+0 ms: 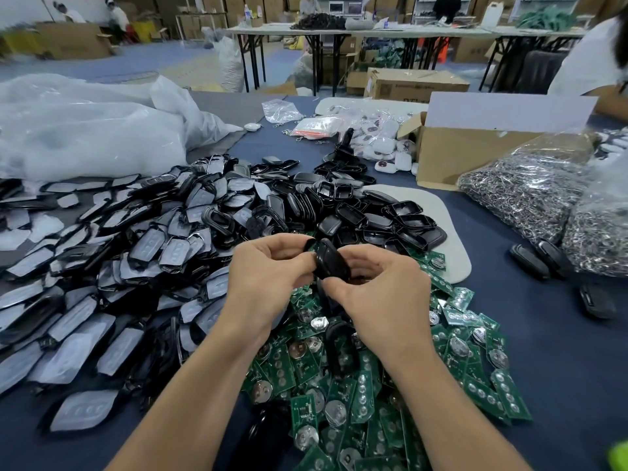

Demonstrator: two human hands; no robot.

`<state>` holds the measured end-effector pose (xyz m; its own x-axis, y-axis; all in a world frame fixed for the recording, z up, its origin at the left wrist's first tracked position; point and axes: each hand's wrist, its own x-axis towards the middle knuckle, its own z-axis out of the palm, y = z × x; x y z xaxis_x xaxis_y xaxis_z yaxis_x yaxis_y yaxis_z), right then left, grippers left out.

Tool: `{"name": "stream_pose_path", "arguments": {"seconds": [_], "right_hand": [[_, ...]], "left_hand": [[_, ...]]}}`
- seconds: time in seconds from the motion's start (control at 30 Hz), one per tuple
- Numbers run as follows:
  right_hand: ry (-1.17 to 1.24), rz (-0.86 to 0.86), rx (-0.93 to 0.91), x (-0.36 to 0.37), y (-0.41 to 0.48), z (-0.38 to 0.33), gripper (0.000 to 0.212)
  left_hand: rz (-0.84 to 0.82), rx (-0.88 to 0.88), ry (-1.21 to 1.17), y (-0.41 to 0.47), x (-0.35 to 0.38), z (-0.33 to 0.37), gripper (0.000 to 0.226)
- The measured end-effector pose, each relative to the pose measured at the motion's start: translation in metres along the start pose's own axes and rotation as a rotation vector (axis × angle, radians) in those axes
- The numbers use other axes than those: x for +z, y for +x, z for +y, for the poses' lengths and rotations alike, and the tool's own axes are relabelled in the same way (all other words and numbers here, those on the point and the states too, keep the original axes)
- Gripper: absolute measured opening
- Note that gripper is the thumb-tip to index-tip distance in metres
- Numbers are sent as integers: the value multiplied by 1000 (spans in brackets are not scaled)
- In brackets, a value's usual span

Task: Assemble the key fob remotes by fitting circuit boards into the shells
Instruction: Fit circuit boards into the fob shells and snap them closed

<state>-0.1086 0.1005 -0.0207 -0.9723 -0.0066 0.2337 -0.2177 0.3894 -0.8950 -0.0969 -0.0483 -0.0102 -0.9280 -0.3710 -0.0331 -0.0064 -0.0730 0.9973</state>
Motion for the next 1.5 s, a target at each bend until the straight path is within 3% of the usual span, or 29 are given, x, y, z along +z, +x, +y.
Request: {"name": "stream_pose_path", "arguments": {"seconds": [0.23,0.43,0.53,0.8,1.0,1.33,1.5], "right_hand": [[29,-13,10,1,-1,1,39],[49,-14,14,-2,2,1,38],[65,-36,18,-5,2,1,38],[48,-63,5,-8,6,5,37],[68,-71,-19,-11,7,5,37],[259,-179,-20,-14,10,8,36],[479,-290,97,-13,10,9,31]], "left_hand": [[84,50,143,3,3,-8,25],[-107,-8,-73,0,1,2,25],[-167,-25,-68,0,0,3,27],[-189,-1,-59,1,-5,-1,37],[-177,10,-61,1,-4,-1,29],[-386,-7,-12,1,-8,0,27],[-357,-28,-64,1,-9,1,23]]}}
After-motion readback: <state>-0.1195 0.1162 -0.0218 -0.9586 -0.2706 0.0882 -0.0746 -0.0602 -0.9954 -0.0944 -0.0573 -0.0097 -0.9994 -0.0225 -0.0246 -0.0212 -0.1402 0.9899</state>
